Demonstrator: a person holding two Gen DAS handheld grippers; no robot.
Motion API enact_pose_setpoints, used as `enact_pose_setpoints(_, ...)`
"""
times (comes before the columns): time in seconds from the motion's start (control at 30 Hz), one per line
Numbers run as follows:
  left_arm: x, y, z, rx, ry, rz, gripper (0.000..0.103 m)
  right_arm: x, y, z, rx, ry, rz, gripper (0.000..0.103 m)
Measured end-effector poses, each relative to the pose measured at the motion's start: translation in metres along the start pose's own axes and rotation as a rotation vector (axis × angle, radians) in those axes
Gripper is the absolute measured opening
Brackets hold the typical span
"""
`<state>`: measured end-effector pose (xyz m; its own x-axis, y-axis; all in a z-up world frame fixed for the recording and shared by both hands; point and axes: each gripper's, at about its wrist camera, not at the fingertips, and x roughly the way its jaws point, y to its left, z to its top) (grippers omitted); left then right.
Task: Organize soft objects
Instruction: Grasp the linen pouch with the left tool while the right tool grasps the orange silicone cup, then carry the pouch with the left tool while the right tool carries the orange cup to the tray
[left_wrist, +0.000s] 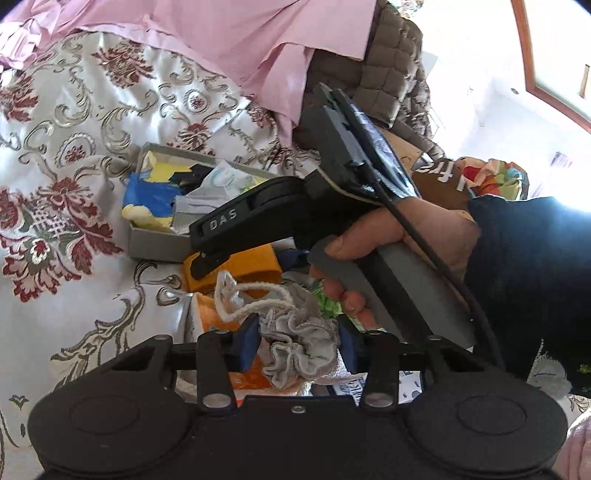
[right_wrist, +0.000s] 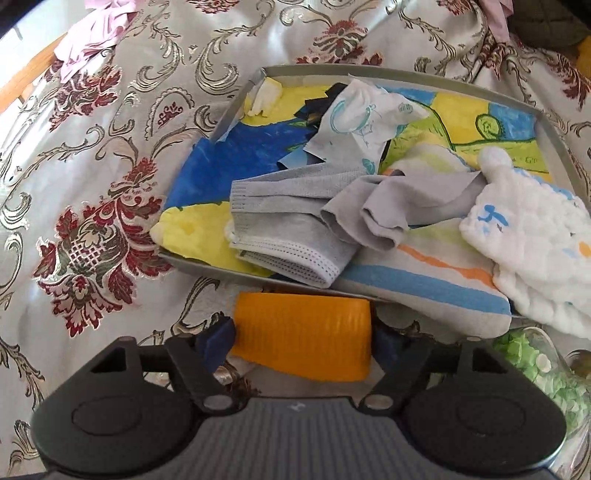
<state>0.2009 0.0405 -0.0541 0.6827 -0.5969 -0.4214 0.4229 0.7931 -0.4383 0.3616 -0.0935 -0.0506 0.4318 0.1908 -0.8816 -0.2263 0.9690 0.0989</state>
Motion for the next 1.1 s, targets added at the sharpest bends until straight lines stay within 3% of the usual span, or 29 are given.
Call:
enact_pose_setpoints(0.13,-0.001,-0.001,0.000,-0.015,-0.002,-0.043,0.045,-0.002,0.000,0.000,-0.003,-0.001,0.007,0.076)
enact_pose_setpoints(0.33,0.006,0.011,-0.003,-0.126,0.051,-0.121,0.048,-0.002,0.002,0.002,-0.014,0.008,0.006,0.071)
enact_pose_setpoints(0.57,0.013,-0.002,-0.007,-0.014,0.090,-0.075,0.042,-0.016,-0.001,-0.009,0.011,-0.038,0.023,0.049)
enact_pose_setpoints(0.7,0.013,-0.004,-0.007,0.015,0.089,-0.062,0.039,-0.029,-0.005,-0.026,0.026,-0.101,0.041,0.034)
enact_pose_setpoints(0.83,0.012,-0.012,-0.008,0.077,0.084,-0.030,0.038,-0.049,-0.010,-0.044,-0.017,-0.197,0.042,0.032)
enact_pose_setpoints(1.1,0.006,-0.028,-0.012,0.162,0.065,0.033,0.037,-0.111,-0.031,-0.087,0.018,-0.462,0.120,0.032)
